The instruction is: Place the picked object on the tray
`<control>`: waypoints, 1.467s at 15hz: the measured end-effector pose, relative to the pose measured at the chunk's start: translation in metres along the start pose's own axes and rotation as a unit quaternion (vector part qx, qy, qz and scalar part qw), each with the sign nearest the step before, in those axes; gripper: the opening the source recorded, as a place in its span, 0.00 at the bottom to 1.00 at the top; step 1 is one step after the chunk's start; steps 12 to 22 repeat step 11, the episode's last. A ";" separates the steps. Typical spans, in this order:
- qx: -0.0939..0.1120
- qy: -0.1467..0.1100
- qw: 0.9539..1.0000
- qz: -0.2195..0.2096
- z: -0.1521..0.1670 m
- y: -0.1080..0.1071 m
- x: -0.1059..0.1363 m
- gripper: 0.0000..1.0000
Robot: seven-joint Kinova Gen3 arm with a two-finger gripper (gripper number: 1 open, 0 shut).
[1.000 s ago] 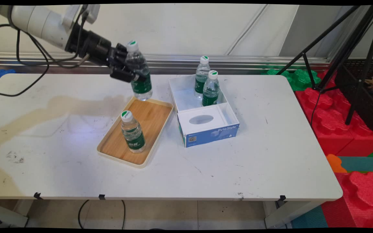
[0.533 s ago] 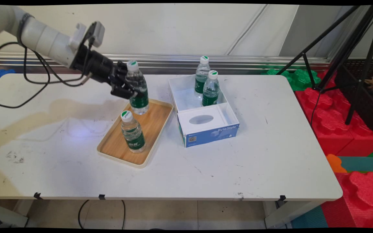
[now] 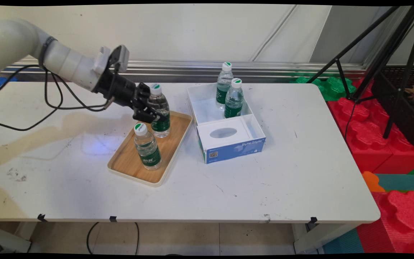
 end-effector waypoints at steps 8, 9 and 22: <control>0.005 -0.002 1.000 0.003 0.032 -0.006 -0.012 1.00; 0.005 -0.001 1.000 0.003 0.034 -0.007 -0.013 1.00; 0.006 0.003 1.000 0.004 0.035 -0.008 -0.014 1.00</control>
